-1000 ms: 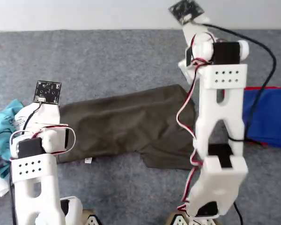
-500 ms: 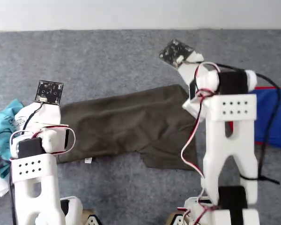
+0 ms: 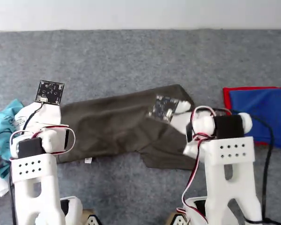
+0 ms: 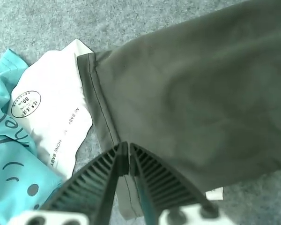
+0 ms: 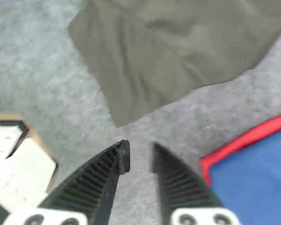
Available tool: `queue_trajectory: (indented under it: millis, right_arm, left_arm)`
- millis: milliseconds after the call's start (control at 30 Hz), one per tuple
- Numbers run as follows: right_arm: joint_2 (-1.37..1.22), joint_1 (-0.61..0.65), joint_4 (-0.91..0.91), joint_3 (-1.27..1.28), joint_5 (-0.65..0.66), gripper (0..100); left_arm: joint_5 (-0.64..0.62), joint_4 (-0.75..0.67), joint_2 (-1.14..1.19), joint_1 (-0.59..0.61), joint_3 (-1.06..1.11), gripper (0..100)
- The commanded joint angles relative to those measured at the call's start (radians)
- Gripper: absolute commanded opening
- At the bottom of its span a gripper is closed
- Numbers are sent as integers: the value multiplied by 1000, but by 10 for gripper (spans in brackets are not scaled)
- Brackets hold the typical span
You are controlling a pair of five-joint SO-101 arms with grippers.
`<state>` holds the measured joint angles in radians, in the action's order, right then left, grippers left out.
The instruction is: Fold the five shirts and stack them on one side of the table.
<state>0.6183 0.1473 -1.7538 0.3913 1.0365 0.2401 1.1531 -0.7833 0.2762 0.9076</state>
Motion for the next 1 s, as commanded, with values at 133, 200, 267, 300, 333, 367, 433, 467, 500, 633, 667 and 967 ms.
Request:
queue_trajectory:
  millis: [133, 200, 267, 300, 333, 367, 433, 467, 500, 633, 667, 967]
  right_arm:
    - [27, 113, -39, 187, 83, 247]
    - [27, 185, -21, 235, 81, 247]
    - [27, 239, 13, 281, 80, 247]
    - [24, 255, 41, 307, 80, 247]
    - [13, 262, 68, 328, 80, 247]
    - [-5, 265, 94, 347, 80, 247]
    - [-59, 263, 153, 368, 80, 247]
    - [-93, 263, 176, 373, 80, 247]
    - [-127, 265, 197, 374, 80, 247]
    - [-252, 265, 308, 376, 80, 247]
    - [-285, 260, 338, 376, 80, 247]
    - [-507, 226, 516, 381, 80, 245]
  left_arm:
    - [8, -9, -17, 5, -8, 15]
    - [8, -6, -15, 5, -8, 15]
    - [8, -5, -15, 5, -8, 15]
    - [8, -5, -15, 5, -8, 15]
    - [8, -5, -15, 5, -8, 15]
    - [8, -3, -15, 5, -8, 15]
    - [8, -3, -15, 5, -8, 15]
    - [8, -3, -15, 5, -7, 15]
    - [8, -3, -15, 5, -7, 15]
    - [8, -3, -15, 5, -7, 15]
    - [8, -3, -15, 5, -7, 15]
    - [9, -3, -15, 5, -7, 15]
